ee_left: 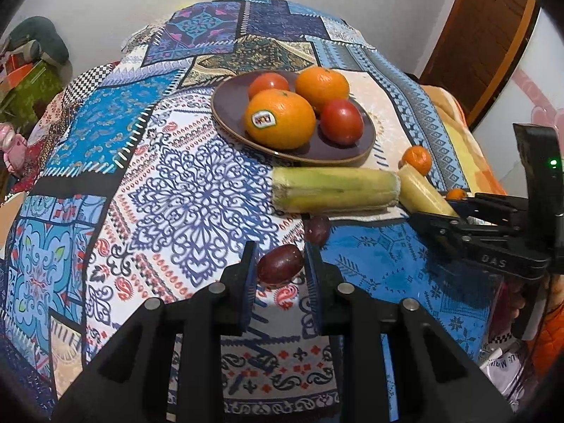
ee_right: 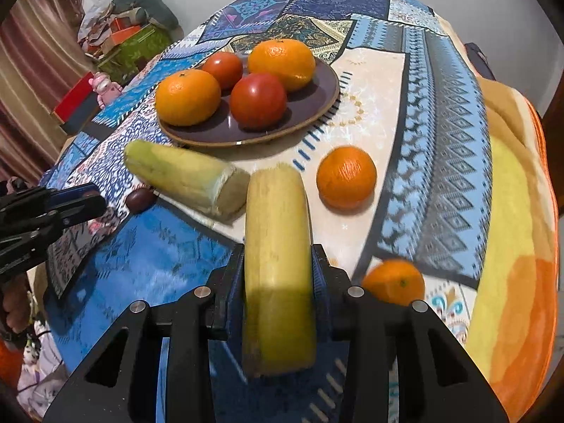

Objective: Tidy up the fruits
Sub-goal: 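Close left gripper on the date while right gripper closes on the yellow squash, then carry the date and the squash over the plate with both tools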

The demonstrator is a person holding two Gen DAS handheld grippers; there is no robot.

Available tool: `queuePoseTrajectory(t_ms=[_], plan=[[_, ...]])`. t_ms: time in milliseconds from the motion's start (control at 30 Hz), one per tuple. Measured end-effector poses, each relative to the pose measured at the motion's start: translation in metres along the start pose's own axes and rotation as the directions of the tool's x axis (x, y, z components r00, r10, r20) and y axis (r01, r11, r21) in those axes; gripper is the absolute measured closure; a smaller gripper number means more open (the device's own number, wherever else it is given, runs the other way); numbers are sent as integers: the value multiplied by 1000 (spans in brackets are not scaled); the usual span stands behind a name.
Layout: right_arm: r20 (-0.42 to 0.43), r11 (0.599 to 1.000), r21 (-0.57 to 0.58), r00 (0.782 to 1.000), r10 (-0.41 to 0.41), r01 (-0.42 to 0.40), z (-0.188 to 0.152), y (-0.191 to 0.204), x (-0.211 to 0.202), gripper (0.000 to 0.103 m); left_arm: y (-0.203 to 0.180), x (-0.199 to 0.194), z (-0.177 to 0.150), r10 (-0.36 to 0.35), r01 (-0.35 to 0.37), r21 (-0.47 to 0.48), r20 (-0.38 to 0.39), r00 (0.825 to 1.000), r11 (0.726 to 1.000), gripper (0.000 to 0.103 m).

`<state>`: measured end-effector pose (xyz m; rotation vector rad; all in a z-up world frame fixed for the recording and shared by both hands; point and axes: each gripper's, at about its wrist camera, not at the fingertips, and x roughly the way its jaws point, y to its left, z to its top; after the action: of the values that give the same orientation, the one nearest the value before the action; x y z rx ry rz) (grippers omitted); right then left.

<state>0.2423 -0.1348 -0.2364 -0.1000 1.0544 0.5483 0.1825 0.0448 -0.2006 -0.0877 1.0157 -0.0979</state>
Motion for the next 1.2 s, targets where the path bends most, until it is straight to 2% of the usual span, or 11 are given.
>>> queuePoseTrajectory(t_ms=[200,333,567,833,967,1200], plan=[[33,1000,11,999,-23,22,3,2,-1,70,6,-4,10,5,-4,-9,23,1000,1000,77],[75,1000,28,997,-11,9,11,-1,-16,70,7,-10,19,15,-15,-5,48,999,1000,77],[160,1000,21,987,-14,10,36,1,-42,71,10,-22,39,30,-31,3,106,994,1000,77],[230,1000,-15,973,12,-9,70,20,-52,71,16,-28,66,55,-58,14,159,986,998,77],[234,999,-42,972,36,-27,86,30,-47,71,22,-25,82,61,-63,4,170,984,998,77],[184,996,-75,981,60,-46,109,46,-23,71,33,-10,106,72,-73,-4,178,981,997,77]])
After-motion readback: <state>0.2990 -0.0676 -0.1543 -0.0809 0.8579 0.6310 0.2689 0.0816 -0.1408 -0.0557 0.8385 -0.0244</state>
